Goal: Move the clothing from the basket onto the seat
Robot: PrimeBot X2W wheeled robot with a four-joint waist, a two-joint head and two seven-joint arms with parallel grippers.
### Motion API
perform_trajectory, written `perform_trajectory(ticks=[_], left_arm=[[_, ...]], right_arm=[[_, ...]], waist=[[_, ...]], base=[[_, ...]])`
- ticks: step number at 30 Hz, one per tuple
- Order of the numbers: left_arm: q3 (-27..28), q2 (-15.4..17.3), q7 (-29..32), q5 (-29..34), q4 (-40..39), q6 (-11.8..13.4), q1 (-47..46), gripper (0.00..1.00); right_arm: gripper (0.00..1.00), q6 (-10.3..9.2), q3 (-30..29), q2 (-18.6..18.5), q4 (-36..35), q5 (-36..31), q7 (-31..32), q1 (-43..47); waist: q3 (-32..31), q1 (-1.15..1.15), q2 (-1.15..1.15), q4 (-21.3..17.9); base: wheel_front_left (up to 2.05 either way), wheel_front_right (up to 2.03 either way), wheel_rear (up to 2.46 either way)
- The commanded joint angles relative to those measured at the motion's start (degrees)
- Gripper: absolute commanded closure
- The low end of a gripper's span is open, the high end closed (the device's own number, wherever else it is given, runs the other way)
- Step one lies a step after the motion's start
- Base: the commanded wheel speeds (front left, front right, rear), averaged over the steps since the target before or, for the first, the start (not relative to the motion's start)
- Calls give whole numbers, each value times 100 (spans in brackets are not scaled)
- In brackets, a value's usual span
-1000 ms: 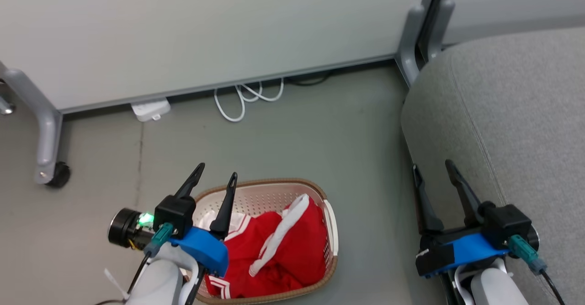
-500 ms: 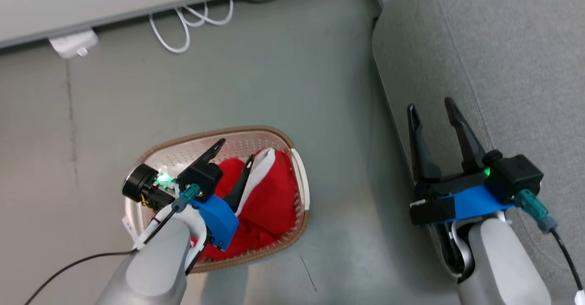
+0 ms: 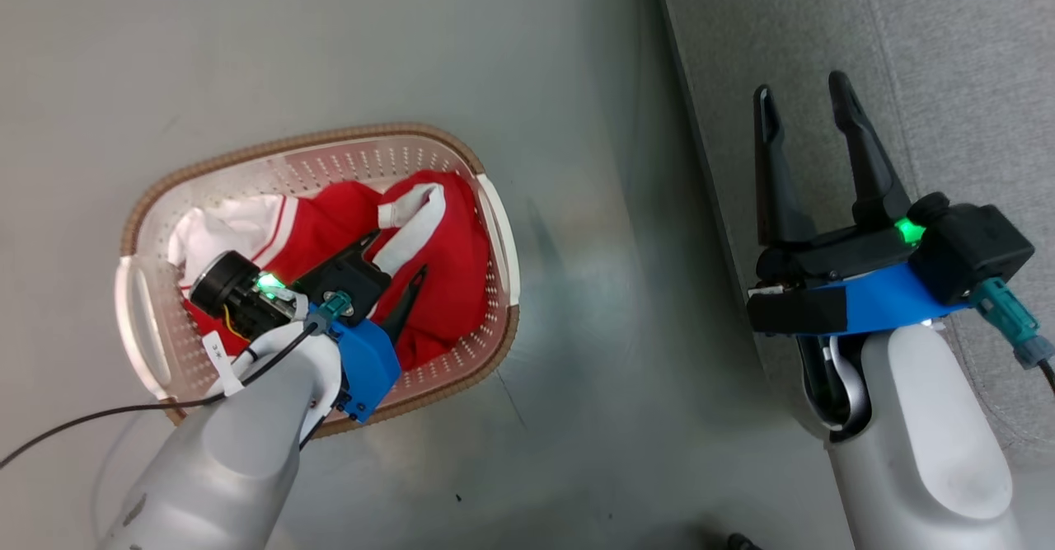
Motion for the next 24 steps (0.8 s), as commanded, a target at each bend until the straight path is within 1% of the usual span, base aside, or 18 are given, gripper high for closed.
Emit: perform_trajectory(ticks=[1,12,17,18,19,20,24], left_arm=[[-77,47,-18,-31,61,-21,-135,0],[-727,54,-18,-187,683,-22,-824,0],[-953,-17,-18,-239,755,-22,-1034,0],[-992,-20,-18,-250,764,-22,-1052,15],[-1047,-21,-18,-255,764,-22,-1092,88],[-1107,-30,-18,-262,757,-22,-1124,100],[-1226,-40,-18,-341,716,-22,-1157,100]], right_arm=[[0,-2,-13,-11,-52,-4,-5,-138],[0,-2,-60,-12,-249,-64,-4,-523],[0,-3,-85,-11,-294,-128,-4,-608],[0,-3,-91,-12,-297,-141,-4,-618],[0,-3,-95,-12,-300,-149,-4,-620],[0,-2,-97,-12,-302,-157,-4,-613],[0,-3,-102,-12,-279,-169,-4,-644]], waist=[[280,-1,0,-77],[1098,-1,0,-75],[1332,-1,0,-2],[1360,-1,0,9],[1386,-1,0,18],[1404,-1,0,27],[1425,-1,0,58]], base=[[0,0,0],[0,0,0],[0,0,0],[0,0,0],[0,0,0],[0,0,0],[0,0,0]])
